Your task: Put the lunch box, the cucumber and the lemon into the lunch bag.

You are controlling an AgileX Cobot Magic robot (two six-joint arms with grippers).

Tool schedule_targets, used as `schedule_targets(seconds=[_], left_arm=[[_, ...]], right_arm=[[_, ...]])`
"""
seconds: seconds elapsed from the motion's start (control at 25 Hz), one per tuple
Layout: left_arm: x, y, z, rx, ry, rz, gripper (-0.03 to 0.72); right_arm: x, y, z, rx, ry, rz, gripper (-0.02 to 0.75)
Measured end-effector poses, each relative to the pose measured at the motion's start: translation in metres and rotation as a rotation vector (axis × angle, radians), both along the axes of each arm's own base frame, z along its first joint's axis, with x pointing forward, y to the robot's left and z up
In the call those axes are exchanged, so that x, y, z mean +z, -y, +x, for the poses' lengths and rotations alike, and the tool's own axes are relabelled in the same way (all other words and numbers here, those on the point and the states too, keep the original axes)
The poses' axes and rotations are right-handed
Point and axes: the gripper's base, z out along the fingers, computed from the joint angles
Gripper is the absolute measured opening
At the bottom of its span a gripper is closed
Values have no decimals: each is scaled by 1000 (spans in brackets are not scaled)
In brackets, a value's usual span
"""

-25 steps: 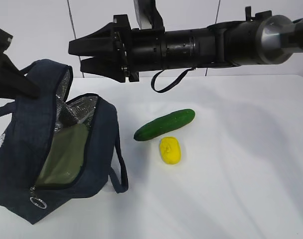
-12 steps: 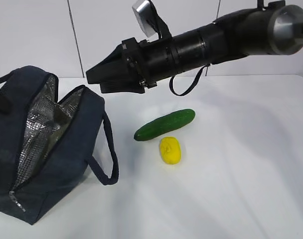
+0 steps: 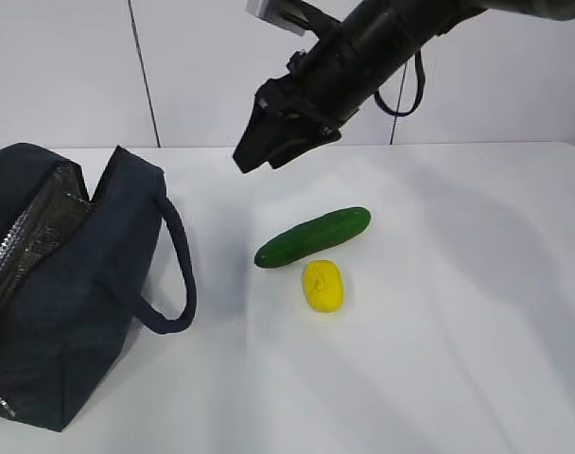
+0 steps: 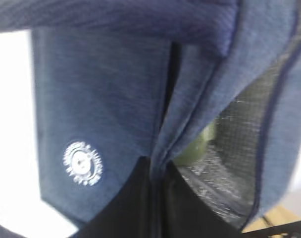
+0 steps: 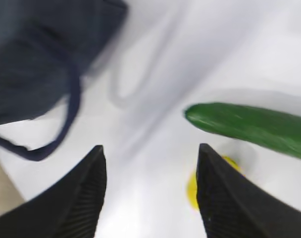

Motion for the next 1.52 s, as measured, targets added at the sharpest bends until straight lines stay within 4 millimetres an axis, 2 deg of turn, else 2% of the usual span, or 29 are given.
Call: schedule_targets(seconds=[0.16,0.24,0.44,0.56,0.68,0.96,1.08,1.28,1.52], left_arm=[[-1,-3,-1,8,-19,37,52],[-2,-4,-2,9,-25,48,119],[-3,-8,-1,23,-24,87,364],[-1,-8,0,27,-18,91,422],[5,-8,2,20,-12,94,435],[38,-14,15,42,86,148,440],[50,-16,15,45,117,171,442],[63,-17,16,49,157,195,442],[64,-18,17,48,160,197,442]], right_arm=[[6,13,8,-121,16,-165,419],[4,18,10,-190,-3,-224,419],[-1,30,14,-342,-34,-341,419],[-10,33,18,-427,-71,-382,419],[-21,34,21,-486,-115,-402,419],[-50,32,29,-618,-235,-425,419],[-62,32,32,-710,-302,-434,419],[-63,31,34,-883,-368,-391,419],[-61,29,41,-1119,-445,-274,419]])
